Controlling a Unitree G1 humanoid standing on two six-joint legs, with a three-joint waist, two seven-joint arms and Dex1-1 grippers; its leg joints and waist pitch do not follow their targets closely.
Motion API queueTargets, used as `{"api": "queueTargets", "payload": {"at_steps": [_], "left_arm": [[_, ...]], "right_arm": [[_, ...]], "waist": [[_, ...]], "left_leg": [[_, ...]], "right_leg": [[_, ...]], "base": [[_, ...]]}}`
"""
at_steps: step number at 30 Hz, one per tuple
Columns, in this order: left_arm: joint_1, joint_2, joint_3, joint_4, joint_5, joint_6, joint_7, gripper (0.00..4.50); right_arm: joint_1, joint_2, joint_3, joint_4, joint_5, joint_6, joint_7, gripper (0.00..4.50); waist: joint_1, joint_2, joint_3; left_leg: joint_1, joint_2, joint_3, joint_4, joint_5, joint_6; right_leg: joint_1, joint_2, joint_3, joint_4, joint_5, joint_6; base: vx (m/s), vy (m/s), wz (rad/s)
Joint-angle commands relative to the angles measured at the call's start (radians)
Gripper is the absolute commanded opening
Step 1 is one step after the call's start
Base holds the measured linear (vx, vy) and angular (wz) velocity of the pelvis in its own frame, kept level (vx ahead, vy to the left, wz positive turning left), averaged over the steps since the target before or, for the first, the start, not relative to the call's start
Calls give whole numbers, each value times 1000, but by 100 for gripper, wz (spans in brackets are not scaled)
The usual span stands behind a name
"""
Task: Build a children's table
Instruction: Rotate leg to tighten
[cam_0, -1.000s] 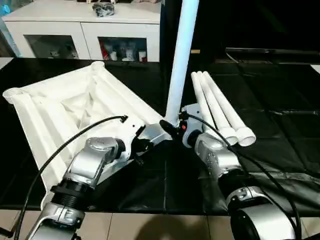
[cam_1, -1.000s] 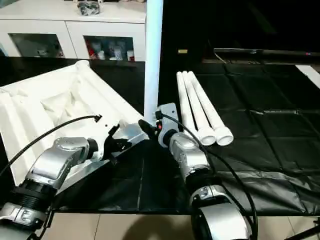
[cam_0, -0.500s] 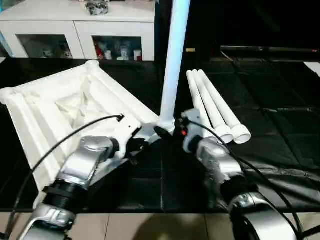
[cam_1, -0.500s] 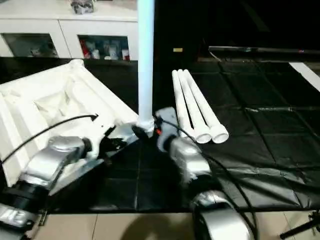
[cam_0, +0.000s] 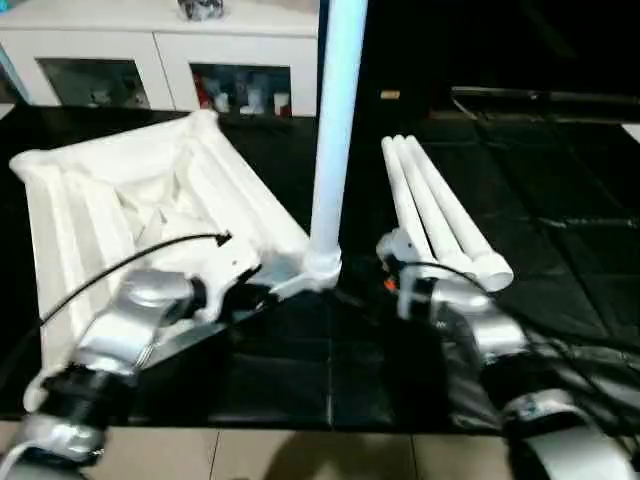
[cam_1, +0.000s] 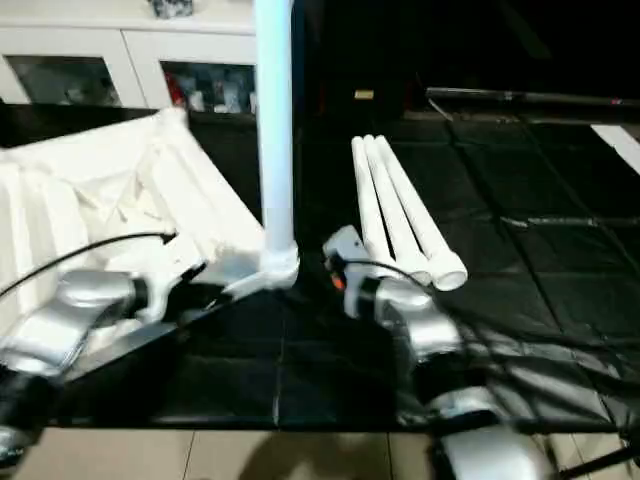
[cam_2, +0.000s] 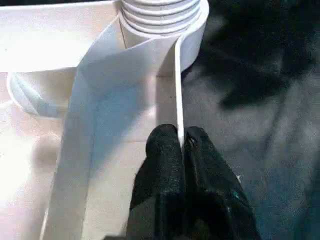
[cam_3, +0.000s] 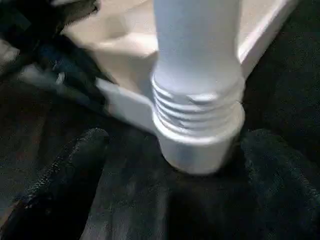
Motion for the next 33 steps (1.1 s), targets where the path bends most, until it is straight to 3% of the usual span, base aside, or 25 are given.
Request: {"api": "queueTargets", "payload": {"at_steps": [1,11,17,33], "left_arm": [[14,21,-49,-19,8,-34,-67,0],[17,76,-107,0,29,-142,-184,0],[22,81,-129,-19,26,-153,-220,0],[21,83,-146,7,37,-195,-241,0]], "right_arm": [[-18,-13,27,-24,-21,-12,59,448],[-63,-17,77,-4,-19,-22,193,448],[-88,10,71,27,-7,-11,220,448],[-116,24,70,93,-17,-26,266,298]], "waist": [[7,2,-63],[25,1,-63],[33,1,-64],[34,-1,-63]], "left_leg": [[0,19,5,-54,-123,72],[2,22,4,-56,-138,54],[3,23,5,-57,-139,42],[2,23,3,-57,-154,32]], "right_leg": [[60,-67,40,-59,-48,-253],[56,-69,40,-56,-80,-245],[54,-70,41,-54,-82,-245],[53,-72,42,-55,-127,-230]], "base": [[0,0,0],[0,0,0],[0,0,0],[0,0,0]]}}
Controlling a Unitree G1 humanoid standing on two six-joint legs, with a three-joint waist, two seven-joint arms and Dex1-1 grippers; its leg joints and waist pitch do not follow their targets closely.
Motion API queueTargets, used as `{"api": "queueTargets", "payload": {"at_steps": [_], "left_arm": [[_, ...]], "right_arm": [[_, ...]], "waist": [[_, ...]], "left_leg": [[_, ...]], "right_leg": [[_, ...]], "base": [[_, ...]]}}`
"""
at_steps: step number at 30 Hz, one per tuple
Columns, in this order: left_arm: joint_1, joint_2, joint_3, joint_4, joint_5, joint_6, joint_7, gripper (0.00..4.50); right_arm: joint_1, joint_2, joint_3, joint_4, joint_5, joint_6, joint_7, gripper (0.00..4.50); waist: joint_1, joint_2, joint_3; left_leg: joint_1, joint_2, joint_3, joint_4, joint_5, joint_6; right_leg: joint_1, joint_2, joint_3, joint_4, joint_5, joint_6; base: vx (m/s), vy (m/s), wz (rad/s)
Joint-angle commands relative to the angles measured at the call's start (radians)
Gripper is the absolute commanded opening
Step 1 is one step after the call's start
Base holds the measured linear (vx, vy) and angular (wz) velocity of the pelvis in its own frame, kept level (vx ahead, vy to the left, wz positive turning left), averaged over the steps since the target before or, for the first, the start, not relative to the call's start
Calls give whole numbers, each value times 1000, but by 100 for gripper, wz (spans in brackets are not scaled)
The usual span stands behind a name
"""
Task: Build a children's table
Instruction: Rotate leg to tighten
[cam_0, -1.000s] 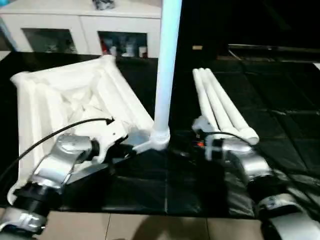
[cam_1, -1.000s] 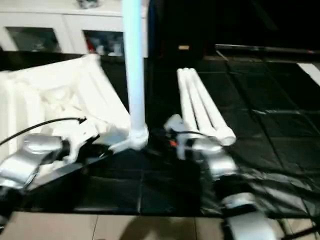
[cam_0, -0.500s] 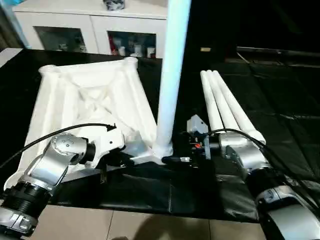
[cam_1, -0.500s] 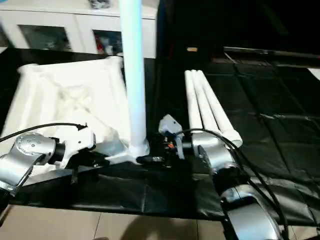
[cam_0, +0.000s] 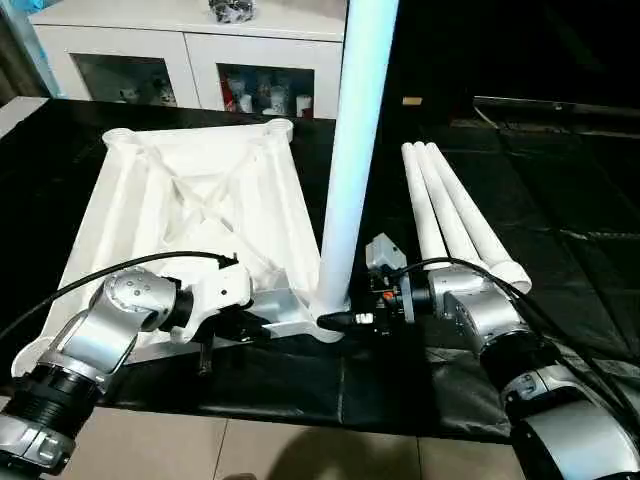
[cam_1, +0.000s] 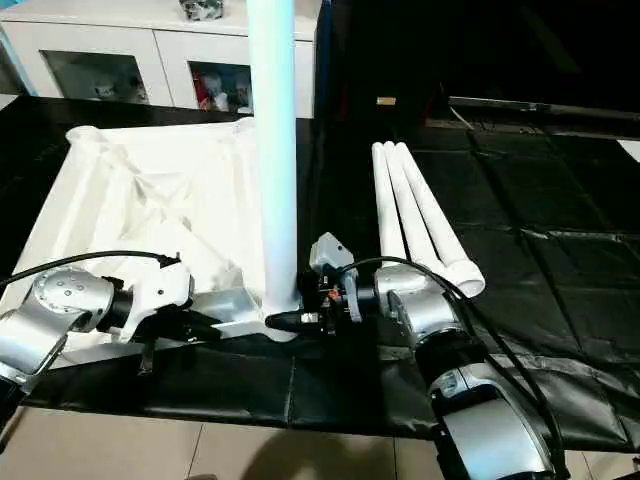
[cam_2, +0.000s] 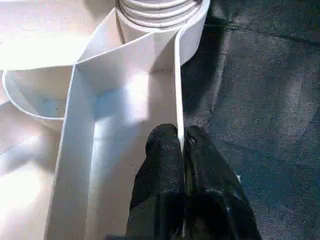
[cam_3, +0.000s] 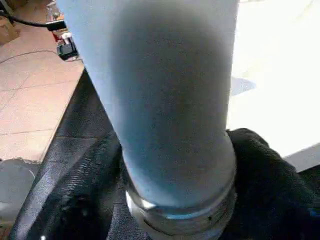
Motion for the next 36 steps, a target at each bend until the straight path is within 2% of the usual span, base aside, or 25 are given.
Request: {"api": "queueTargets", "payload": {"at_steps": [1,6,9,10,11,14,17,18,19,20,21,22,23,24,25,26,27,29,30,31,33,34,35,36], "left_arm": [[15,-1,-59,7,27,-14,-28,0],[14,1,-58,13,29,-19,-30,0],[15,-3,-57,21,36,-12,-20,0],[15,-3,-57,21,36,-12,-20,0],[17,-13,-47,24,28,6,-9,0],[9,-40,-26,30,10,41,19,0],[-17,-107,21,43,-26,104,98,0],[-47,-169,60,56,-35,156,198,0],[-62,-205,81,63,-39,185,257,0],[-62,-205,81,63,-39,185,257,0],[-80,-256,110,66,-47,234,336,0],[-89,-286,125,66,-52,262,379,0],[-98,-320,142,66,-55,292,428,0],[-100,-325,145,66,-55,297,435,0],[-114,-370,166,68,-59,332,498,0],[-114,-370,166,68,-59,332,498,0],[-124,-396,178,70,-56,348,532,0],[-145,-447,197,70,-48,374,594,0],[-152,-463,196,67,-41,382,607,0],[-156,-471,194,65,-36,387,613,0],[-153,-452,152,57,0,371,594,0],[-150,-436,127,52,19,368,582,0],[-147,-430,121,50,21,372,578,0],[-146,-427,118,50,22,375,577,0]], "right_arm": [[-24,0,-3,14,4,-6,29,298],[-24,3,1,23,1,-14,33,276],[-13,7,2,22,0,-15,31,275],[-13,7,2,22,0,-15,31,275],[-1,11,0,10,6,-1,28,274],[20,17,-9,-11,18,28,15,274],[62,43,-29,-36,25,44,-74,274],[96,82,-52,-41,19,54,-205,274],[113,108,-64,-39,14,62,-282,274],[113,108,-64,-39,14,62,-282,274],[124,149,-83,-18,12,74,-387,274],[122,178,-99,2,17,78,-447,274],[111,210,-117,30,22,78,-517,274],[109,215,-120,35,23,78,-527,274],[76,263,-154,88,38,84,-641,274],[76,263,-154,88,38,84,-641,274],[48,291,-180,120,49,90,-708,274],[-5,340,-215,172,60,113,-817,274],[-25,356,-216,185,53,117,-841,274],[-37,365,-214,192,47,119,-854,274],[-40,369,-194,184,15,89,-848,274],[-36,370,-190,177,1,69,-840,274],[-34,369,-194,175,1,67,-839,274],[-34,369,-197,175,1,67,-841,309]], "waist": [[-3,3,-63],[-3,2,-63],[-3,8,-64],[-4,6,-64],[-4,12,-64],[-4,9,-62],[-1,7,-58],[-2,9,-57],[-3,6,-52],[-3,7,-55],[-8,8,-55],[-15,9,-51],[-18,10,-53],[-21,8,-53],[-26,16,-53],[-26,16,-53],[-31,11,-54],[-37,13,-58],[-37,8,-59],[-36,12,-60],[-35,10,-63],[-34,17,-64],[-35,15,-66],[-34,15,-67]], "left_leg": [[1,23,3,-65,-156,35],[1,22,3,-64,-152,36],[2,22,3,-64,-152,34],[1,22,3,-64,-153,34],[2,22,3,-64,-158,32],[2,22,4,-65,-166,28],[8,23,3,-69,-203,18],[9,23,3,-70,-211,10],[17,21,4,-72,-245,-3],[17,20,2,-71,-247,-10],[9,16,-4,-75,-251,-13],[7,16,-4,-78,-260,-20],[12,15,-6,-76,-272,-24],[11,14,-6,-77,-271,-21],[7,13,-7,-75,-259,-16],[7,13,-7,-75,-259,-16],[2,10,-8,-75,-254,-12],[2,10,-6,-73,-224,-13],[0,10,-6,-72,-219,-10],[0,10,-5,-71,-206,-4],[-3,11,-4,-69,-183,7],[-5,12,-4,-69,-168,13],[-6,11,-2,-67,-152,18],[-4,11,-2,-66,-146,21]], "right_leg": [[52,-70,42,-64,-129,-231],[53,-70,42,-63,-123,-233],[53,-69,41,-62,-116,-236],[53,-68,41,-63,-112,-236],[53,-68,41,-63,-112,-238],[54,-66,41,-64,-112,-239],[49,-69,42,-72,-179,-230],[49,-70,44,-74,-194,-225],[43,-71,46,-85,-256,-211],[47,-73,46,-84,-274,-205],[53,-75,44,-87,-320,-187],[48,-72,44,-93,-363,-165],[45,-76,44,-97,-402,-155],[45,-75,44,-100,-411,-150],[44,-75,45,-100,-405,-147],[44,-75,45,-100,-405,-147],[49,-72,42,-101,-398,-146],[47,-69,43,-95,-351,-155],[48,-68,42,-95,-338,-156],[48,-68,43,-92,-304,-160],[50,-67,43,-87,-238,-170],[52,-67,43,-82,-194,-179],[54,-65,42,-78,-146,-189],[54,-65,42,-76,-127,-194]], "base": [[0,0,0],[0,0,0],[0,0,0],[0,0,0],[0,0,0],[0,0,0],[0,0,0],[0,0,0],[0,0,0],[0,0,0],[0,0,0],[0,0,0],[0,0,0],[0,0,0],[0,0,0],[0,0,0],[0,0,0],[0,0,0],[0,0,0],[0,0,0],[0,0,0],[0,0,0],[0,0,0],[0,0,0]]}}
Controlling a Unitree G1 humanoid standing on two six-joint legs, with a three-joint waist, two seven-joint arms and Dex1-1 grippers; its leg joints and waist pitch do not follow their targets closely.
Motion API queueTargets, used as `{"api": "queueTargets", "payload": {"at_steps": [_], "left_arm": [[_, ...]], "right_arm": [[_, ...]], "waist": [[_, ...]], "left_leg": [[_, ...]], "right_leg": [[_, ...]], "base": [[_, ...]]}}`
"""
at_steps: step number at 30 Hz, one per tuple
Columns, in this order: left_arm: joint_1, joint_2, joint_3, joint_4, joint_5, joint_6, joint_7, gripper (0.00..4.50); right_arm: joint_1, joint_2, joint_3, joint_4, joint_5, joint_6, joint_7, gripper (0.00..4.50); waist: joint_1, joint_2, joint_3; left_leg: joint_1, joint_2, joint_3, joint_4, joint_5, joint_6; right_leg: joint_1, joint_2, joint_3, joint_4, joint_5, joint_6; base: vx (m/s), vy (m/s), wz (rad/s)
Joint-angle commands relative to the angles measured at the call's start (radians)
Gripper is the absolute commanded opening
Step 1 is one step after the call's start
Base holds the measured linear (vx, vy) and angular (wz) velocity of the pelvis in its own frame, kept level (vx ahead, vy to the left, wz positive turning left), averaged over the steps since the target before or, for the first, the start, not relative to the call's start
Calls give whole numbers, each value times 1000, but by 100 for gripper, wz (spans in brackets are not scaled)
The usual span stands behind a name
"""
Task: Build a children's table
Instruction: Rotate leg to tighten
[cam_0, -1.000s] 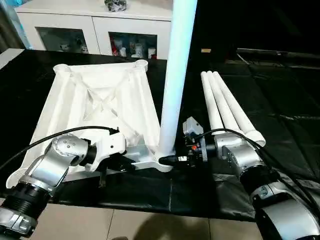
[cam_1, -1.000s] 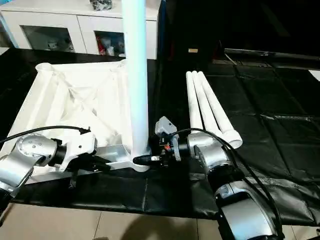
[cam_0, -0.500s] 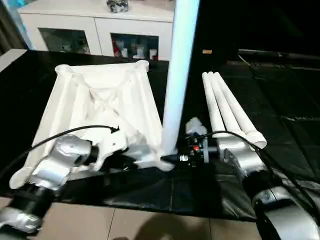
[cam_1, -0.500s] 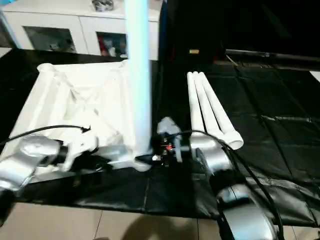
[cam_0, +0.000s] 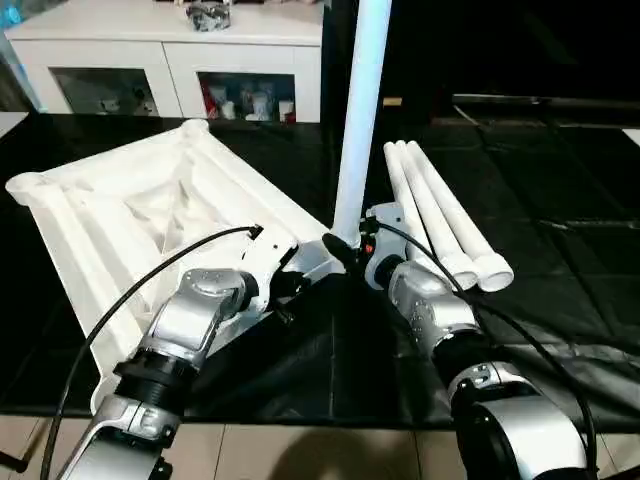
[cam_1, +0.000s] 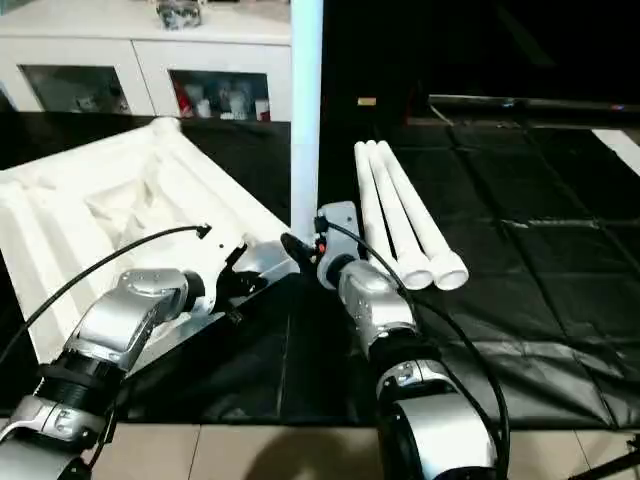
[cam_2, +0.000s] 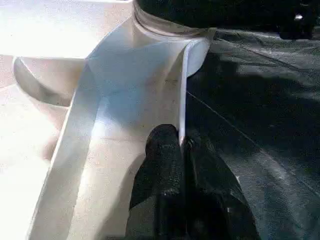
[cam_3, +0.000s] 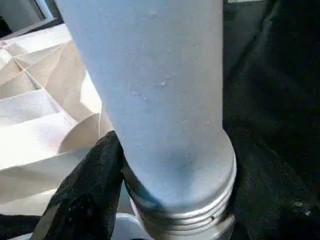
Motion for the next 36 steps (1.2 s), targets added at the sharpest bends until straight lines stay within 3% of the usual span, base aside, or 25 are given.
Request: {"api": "queueTargets", "payload": {"at_steps": [1,8,10,11,12,20,22,24,26,29,36], "left_arm": [[-39,-23,-24,-25,2,-43,19,0],[-21,20,-32,-25,19,-48,-14,0],[-3,65,-46,-22,22,-103,-65,0],[-3,65,-46,-22,22,-103,-65,0],[2,74,-50,-23,21,-116,-77,0],[64,205,-72,-32,4,-226,-249,0],[68,214,-75,-30,0,-251,-267,0],[85,274,-105,-23,-7,-326,-375,0],[88,294,-115,-18,-8,-351,-410,0],[87,327,-133,-6,-10,-394,-476,0],[85,361,-158,-17,-21,-436,-581,0]], "right_arm": [[29,108,72,38,1,40,78,344],[35,64,77,46,-16,-22,118,399],[71,18,83,2,-21,-43,194,425],[71,18,83,2,-21,-43,194,433],[80,7,82,-9,-19,-47,212,433],[125,-171,85,-134,19,-47,475,444],[126,-185,86,-147,26,-40,507,444],[112,-248,100,-189,53,0,656,444],[108,-269,115,-201,57,13,717,444],[97,-305,161,-211,44,5,829,444],[65,-331,230,-175,-7,-31,975,444]], "waist": [[2,6,-62],[-7,5,-55],[-8,7,-56],[-12,-1,-57],[-11,4,-58],[-10,6,-59],[-7,4,-60],[-2,-3,-60],[5,1,-61],[18,-3,-61],[30,-8,-59]], "left_leg": [[-7,11,-1,-62,-141,26],[-4,13,-2,-68,-214,15],[-4,14,-4,-69,-207,17],[-5,14,-1,-67,-203,25],[-6,15,-2,-67,-189,28],[-5,17,1,-63,-163,53],[-3,18,2,-61,-147,63],[-6,17,3,-61,-147,72],[-4,23,4,-60,-138,80],[-1,23,6,-58,-134,79],[1,25,7,-60,-134,66]], "right_leg": [[53,-65,39,-73,-103,-207],[50,-70,40,-87,-222,-194],[51,-68,39,-86,-204,-194],[52,-66,40,-85,-190,-195],[53,-67,40,-81,-164,-205],[57,-66,39,-74,-80,-242],[57,-65,37,-69,-42,-258],[61,-65,36,-70,-49,-260],[58,-65,34,-66,-47,-257],[54,-67,33,-65,-53,-261],[52,-70,35,-65,-81,-257]], "base": [[0,0,0],[0,0,0],[0,0,0],[0,0,0],[0,0,0],[0,0,0],[0,0,0],[0,0,0],[0,0,0],[0,0,0],[0,0,0]]}}
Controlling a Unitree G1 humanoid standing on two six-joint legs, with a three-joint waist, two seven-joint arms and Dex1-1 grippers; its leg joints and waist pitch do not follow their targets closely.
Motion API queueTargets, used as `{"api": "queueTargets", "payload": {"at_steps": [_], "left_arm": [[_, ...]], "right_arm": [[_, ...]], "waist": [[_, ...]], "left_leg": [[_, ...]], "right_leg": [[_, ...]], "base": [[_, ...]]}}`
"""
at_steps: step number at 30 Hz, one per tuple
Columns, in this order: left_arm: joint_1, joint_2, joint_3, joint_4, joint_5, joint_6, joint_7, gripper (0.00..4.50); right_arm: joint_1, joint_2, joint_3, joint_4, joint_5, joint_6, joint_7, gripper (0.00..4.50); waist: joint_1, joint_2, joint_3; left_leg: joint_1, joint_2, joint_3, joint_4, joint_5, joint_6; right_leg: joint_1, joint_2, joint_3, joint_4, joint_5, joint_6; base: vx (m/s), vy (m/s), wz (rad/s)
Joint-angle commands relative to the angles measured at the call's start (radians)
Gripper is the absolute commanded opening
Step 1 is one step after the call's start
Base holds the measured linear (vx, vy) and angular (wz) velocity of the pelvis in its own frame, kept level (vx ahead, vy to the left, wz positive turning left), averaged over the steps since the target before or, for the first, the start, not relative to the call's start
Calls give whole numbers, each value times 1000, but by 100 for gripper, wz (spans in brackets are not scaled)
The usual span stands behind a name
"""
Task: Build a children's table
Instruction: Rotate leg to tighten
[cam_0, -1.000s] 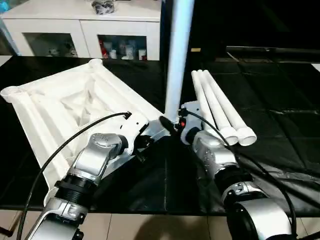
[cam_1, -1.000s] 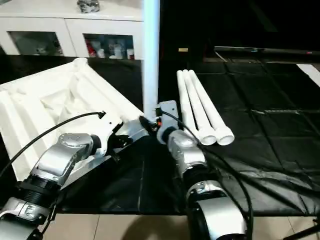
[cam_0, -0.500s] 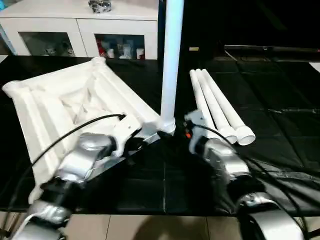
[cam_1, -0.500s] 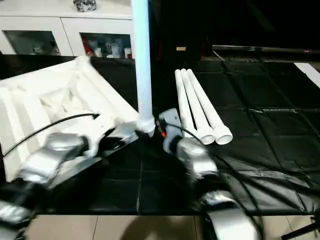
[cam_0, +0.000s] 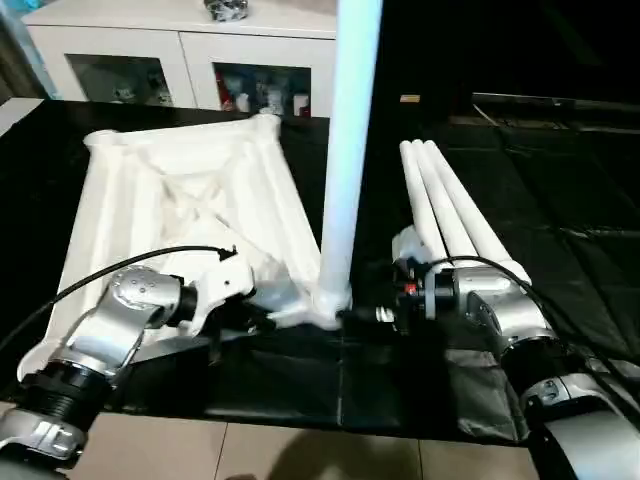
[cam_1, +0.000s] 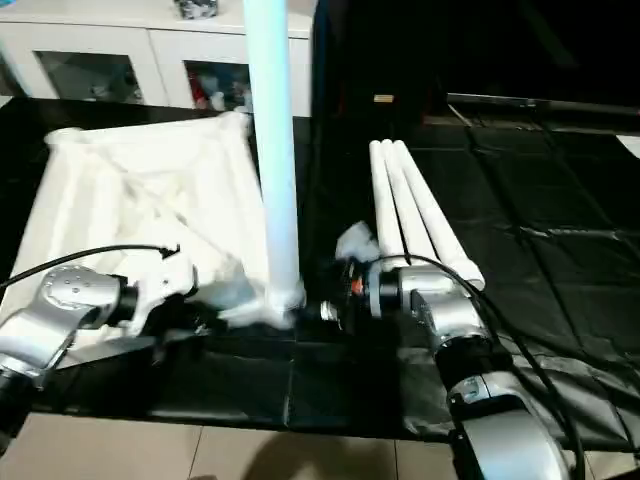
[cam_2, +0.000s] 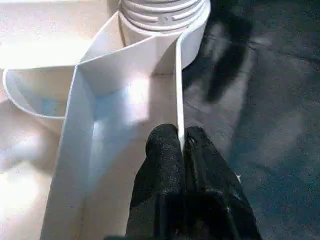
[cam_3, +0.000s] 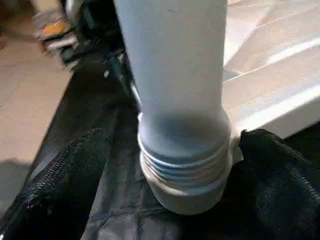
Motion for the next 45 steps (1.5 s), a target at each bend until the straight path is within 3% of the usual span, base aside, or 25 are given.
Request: {"api": "queueTargets", "payload": {"at_steps": [1,9,26,35,38,42,44,45], "left_arm": [[1,5,-57,-3,22,-26,-49,0],[-10,20,-90,12,36,-82,-111,0],[-44,14,-102,79,58,-139,-136,0],[-45,14,-97,100,60,-141,-128,0],[-44,-3,-78,108,48,-93,-96,0],[-56,-38,-49,127,35,-47,-34,0],[-81,-106,-5,146,18,35,83,0],[-82,-108,-4,147,18,38,86,0]], "right_arm": [[-30,-2,18,19,-29,-33,27,444],[-54,16,35,50,-20,-29,65,428],[-61,49,43,100,-28,-76,86,284],[-49,58,42,102,-28,-85,82,275],[-36,69,32,97,-21,-71,55,274],[-31,93,16,113,-27,-62,-43,274],[-20,145,-7,134,-46,-25,-239,274],[-19,146,-7,134,-46,-24,-243,274]], "waist": [[-3,0,-64],[-1,-2,-66],[-1,6,-64],[-2,9,-64],[-2,11,-63],[-5,13,-58],[-9,14,-54],[-11,12,-51]], "left_leg": [[4,24,5,-58,-136,58],[3,24,5,-57,-124,59],[5,24,2,-59,-184,29],[5,24,1,-59,-196,24],[7,24,2,-60,-203,20],[10,24,2,-63,-240,8],[10,21,-2,-69,-272,-13],[13,20,-2,-70,-282,-18]], "right_leg": [[51,-71,41,-57,-87,-257],[54,-70,41,-53,-61,-257],[52,-71,42,-57,-126,-251],[53,-70,42,-56,-117,-258],[51,-70,42,-57,-124,-258],[49,-71,44,-66,-194,-246],[48,-74,44,-76,-301,-215],[45,-74,44,-80,-337,-202]], "base": [[0,0,0],[0,0,0],[0,0,0],[0,0,0],[0,0,0],[0,0,0],[0,0,0],[0,0,0]]}}
